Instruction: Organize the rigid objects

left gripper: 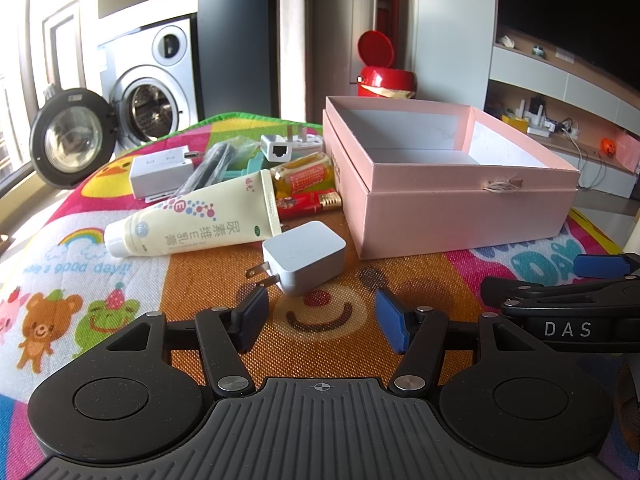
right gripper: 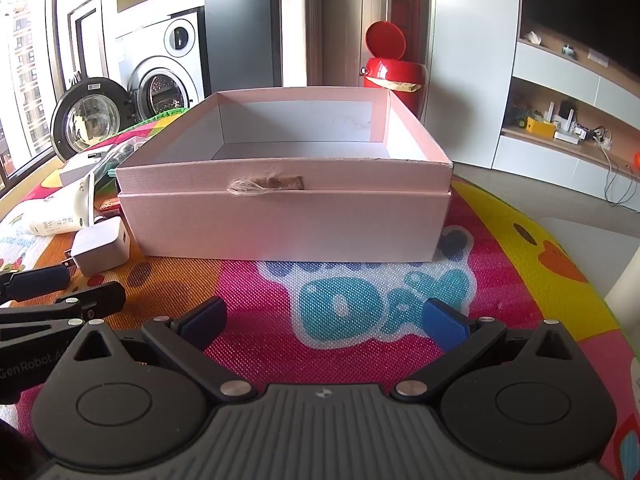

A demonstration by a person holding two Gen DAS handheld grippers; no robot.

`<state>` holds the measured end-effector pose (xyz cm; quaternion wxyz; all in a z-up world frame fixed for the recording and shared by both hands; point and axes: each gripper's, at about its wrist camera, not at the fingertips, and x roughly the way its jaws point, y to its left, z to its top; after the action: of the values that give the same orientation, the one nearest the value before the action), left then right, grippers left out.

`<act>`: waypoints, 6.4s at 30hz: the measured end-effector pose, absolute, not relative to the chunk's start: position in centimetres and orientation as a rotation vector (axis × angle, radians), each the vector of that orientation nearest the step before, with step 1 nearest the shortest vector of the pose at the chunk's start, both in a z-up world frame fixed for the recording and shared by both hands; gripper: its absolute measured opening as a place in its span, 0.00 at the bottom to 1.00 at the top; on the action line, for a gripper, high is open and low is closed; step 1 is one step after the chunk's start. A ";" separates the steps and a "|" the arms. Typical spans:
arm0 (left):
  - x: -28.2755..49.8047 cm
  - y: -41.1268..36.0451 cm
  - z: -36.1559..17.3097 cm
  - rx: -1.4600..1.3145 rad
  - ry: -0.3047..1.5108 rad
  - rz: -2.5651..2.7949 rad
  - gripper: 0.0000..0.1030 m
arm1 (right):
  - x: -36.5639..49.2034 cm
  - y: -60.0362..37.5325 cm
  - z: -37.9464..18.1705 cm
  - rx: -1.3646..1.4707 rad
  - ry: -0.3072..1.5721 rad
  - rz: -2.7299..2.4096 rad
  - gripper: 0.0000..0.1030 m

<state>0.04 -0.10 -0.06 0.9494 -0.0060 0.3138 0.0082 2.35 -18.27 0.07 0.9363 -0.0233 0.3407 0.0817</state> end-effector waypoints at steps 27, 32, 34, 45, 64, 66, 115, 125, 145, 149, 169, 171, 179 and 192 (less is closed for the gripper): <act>1.4 2.9 1.8 0.194 0.545 -0.235 0.54 | 3.1 -19.0 0.7 -0.062 0.757 0.248 1.00; 4.3 3.2 1.3 0.191 0.622 -0.306 0.55 | 3.3 -18.8 0.9 -0.089 0.778 0.265 1.00; 5.4 3.5 0.9 0.166 0.669 -0.330 0.54 | 3.3 -18.8 0.9 -0.094 0.786 0.263 1.00; 0.9 4.1 0.8 0.156 0.686 -0.349 0.53 | 3.2 -19.0 0.9 -0.102 0.783 0.283 1.00; -5.8 6.7 1.1 0.024 0.640 -0.318 0.52 | 1.6 -17.3 1.8 -0.149 0.728 0.390 0.95; -7.1 8.5 1.9 0.006 0.613 -0.265 0.52 | 0.3 -14.9 2.8 -0.192 0.666 0.489 0.95; -11.0 8.6 6.2 -0.026 0.597 -0.332 0.52 | -5.1 -12.1 11.9 -0.244 0.605 0.831 0.34; 0.4 0.8 13.4 -0.001 0.415 -0.408 0.52 | -3.6 -22.9 19.3 -0.111 0.396 0.533 0.34; 4.2 10.5 6.0 -0.277 0.542 -0.060 0.50 | 4.2 -21.6 8.5 -0.122 0.580 0.427 0.61; 3.2 12.8 4.9 -0.329 0.606 -0.028 0.51 | 1.4 -19.0 6.9 -0.158 0.598 0.500 0.61; 5.5 13.4 3.8 -0.130 0.568 -0.044 0.50 | -1.9 -12.3 3.5 -0.239 0.657 0.579 0.66; 7.0 13.5 3.6 -0.123 0.591 -0.054 0.50 | -1.9 -11.7 3.3 -0.240 0.665 0.594 0.66; 12.0 13.3 1.8 -0.101 0.663 -0.055 0.27 | -2.6 -10.2 2.4 -0.293 0.685 0.622 0.66; 1.6 16.4 1.5 -0.121 0.705 -0.127 0.15 | -0.8 -7.0 3.7 -0.321 0.651 0.671 0.63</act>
<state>1.61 16.38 1.47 0.9347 -0.0593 0.3448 -0.0619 -0.79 -6.99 3.70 0.8803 -0.1538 0.3124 0.3221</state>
